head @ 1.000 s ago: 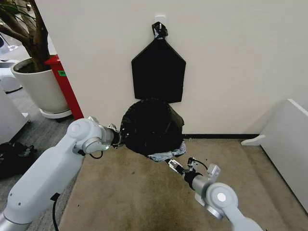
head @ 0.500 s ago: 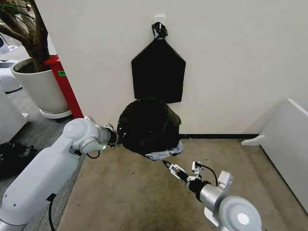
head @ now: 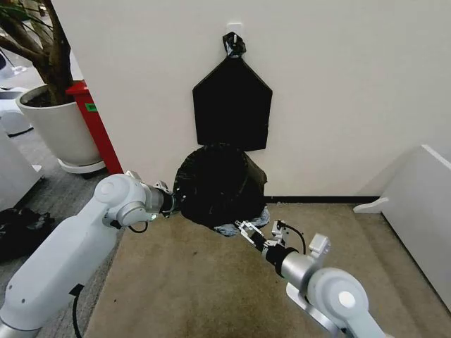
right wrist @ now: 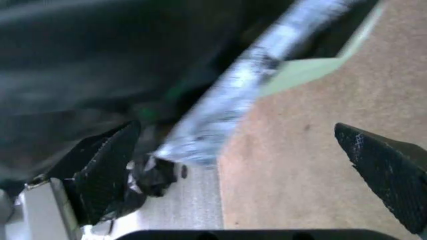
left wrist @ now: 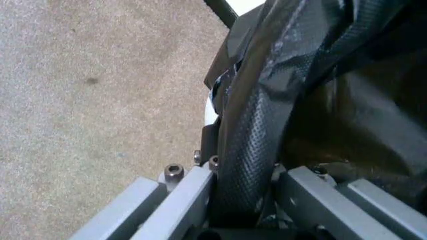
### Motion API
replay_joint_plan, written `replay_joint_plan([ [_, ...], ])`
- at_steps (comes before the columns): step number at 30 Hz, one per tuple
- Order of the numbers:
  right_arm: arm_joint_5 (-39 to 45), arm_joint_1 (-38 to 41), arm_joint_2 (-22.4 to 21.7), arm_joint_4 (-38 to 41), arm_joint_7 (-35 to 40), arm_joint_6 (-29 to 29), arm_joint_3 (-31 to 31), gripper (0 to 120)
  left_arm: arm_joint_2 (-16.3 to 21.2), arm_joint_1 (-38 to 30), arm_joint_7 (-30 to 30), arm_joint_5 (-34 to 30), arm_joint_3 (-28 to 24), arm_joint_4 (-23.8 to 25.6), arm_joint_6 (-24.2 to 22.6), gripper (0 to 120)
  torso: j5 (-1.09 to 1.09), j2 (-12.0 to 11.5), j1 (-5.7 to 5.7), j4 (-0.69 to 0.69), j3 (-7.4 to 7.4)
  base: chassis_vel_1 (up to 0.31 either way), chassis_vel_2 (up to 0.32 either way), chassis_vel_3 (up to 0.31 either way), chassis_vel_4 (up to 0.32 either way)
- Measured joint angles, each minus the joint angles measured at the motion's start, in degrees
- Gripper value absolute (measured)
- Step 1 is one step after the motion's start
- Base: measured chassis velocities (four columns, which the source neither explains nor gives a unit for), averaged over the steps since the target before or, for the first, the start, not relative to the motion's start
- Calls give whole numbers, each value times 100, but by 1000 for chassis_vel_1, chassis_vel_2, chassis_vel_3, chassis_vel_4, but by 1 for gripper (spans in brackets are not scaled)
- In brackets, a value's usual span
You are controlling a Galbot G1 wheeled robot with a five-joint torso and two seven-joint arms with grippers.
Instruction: Place the garbage bag over the trash bin.
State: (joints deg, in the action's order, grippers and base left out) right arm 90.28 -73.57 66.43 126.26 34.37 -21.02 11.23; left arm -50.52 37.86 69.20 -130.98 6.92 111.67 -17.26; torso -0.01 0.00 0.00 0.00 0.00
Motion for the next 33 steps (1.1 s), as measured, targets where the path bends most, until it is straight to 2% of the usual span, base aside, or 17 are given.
replay_joint_plan([
  [10, -640, 2, 21, -693, -418, -73, -107, 100, -72, -120, -37, 1, -68, -69, -2, 0, 0, 0, 0, -1, 0, 0, 0, 0, 0],
  [20, -1008, 473, 200, -1283, -525, 86, -218, 100, -59, -88, -97, 7, -39, -9, -5, 0, 1, 0, 0, 0, 0, 0, 0, 0, 0],
  [24, -1094, 396, 171, -1198, -511, 122, -272, 100, -27, -67, -101, 6, -14, 17, -7, 0, 1, 0, 0, 1, 0, 0, 0, 0, 0],
  [33, -1134, -409, -185, -224, -349, 71, -220, 100, -14, -106, -81, 32, -9, 48, -2, 0, 1, 0, 0, -1, 0, 0, 0, 0, 0],
])
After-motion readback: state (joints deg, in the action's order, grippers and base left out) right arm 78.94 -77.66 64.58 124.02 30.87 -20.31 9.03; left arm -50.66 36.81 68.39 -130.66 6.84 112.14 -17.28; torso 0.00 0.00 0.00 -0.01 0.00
